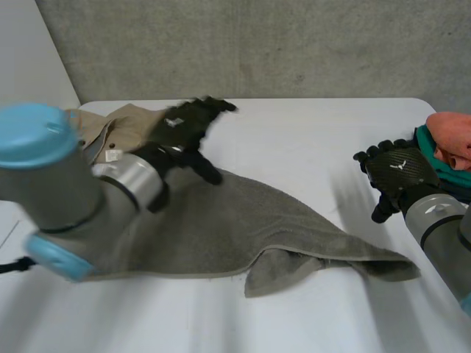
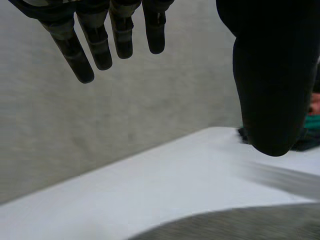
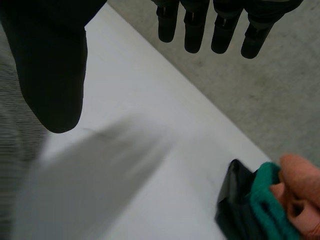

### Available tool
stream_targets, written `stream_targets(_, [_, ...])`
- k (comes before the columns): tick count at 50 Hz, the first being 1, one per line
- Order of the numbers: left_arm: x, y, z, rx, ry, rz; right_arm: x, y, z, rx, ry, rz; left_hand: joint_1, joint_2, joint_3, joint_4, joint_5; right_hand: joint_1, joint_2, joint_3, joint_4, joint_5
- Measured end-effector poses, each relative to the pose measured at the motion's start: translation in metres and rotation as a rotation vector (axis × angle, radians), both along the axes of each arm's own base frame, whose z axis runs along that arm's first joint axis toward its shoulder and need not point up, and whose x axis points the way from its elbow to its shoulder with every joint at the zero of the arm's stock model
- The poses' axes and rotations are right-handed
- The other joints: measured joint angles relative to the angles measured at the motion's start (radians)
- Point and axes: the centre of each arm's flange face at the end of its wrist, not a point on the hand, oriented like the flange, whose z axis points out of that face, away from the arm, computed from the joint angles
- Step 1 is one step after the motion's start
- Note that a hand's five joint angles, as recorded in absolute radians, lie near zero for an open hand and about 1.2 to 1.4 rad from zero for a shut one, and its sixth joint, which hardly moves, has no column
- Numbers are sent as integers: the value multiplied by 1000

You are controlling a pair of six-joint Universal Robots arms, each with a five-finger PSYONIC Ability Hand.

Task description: Fold the laundry.

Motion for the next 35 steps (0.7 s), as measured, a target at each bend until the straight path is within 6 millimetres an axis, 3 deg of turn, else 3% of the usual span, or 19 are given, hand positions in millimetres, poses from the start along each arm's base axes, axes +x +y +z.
stream_targets(3, [24, -1, 7, -21, -34, 58, -1, 8, 3, 61, -8, -3, 0, 0, 0, 0, 0, 0, 0, 0, 0, 0])
stream_targets(6, [52, 4, 2, -33, -133, 123, -4, 21, 4, 169, -19, -11, 0, 0, 0, 0, 0, 0, 0, 0, 0, 0])
stream_targets(13, [103, 22, -36, -1, -417, 215, -8, 41, -9, 345, -22, -5, 0, 0, 0, 0, 0, 0, 0, 0, 0, 0])
stream_targets(15, [120, 28, -51, 28, -506, 240, -7, 44, -21, 369, -19, 18, 0, 0, 0, 0, 0, 23, 25, 35, 27, 1])
stream_targets(16, [123, 29, -54, 34, -521, 246, -7, 44, -24, 370, -17, 22, 0, 0, 0, 0, 0, 88, 94, 90, 92, 31])
stream_targets(19, [139, 33, -65, 70, -570, 273, -4, 38, -41, 343, 2, 47, 0, 0, 0, 0, 0, 617, 610, 608, 608, 484])
stream_targets(21, [145, 34, -69, 86, -575, 279, -3, 32, -48, 300, 15, 58, 0, 0, 0, 0, 0, 846, 886, 879, 881, 699])
stream_targets(24, [148, 34, -72, 100, -557, 272, 0, 22, -50, 217, 30, 66, 0, 0, 0, 0, 0, 862, 941, 961, 971, 745])
stream_targets(27, [148, 34, -71, 112, -515, 258, 5, 14, -39, 109, 34, 75, 0, 0, 0, 0, 0, 862, 941, 972, 984, 756])
stream_targets(35, [138, 35, -65, 166, -354, 237, 38, 27, 44, -199, -43, 175, 0, 0, 0, 0, 0, 862, 941, 972, 986, 764])
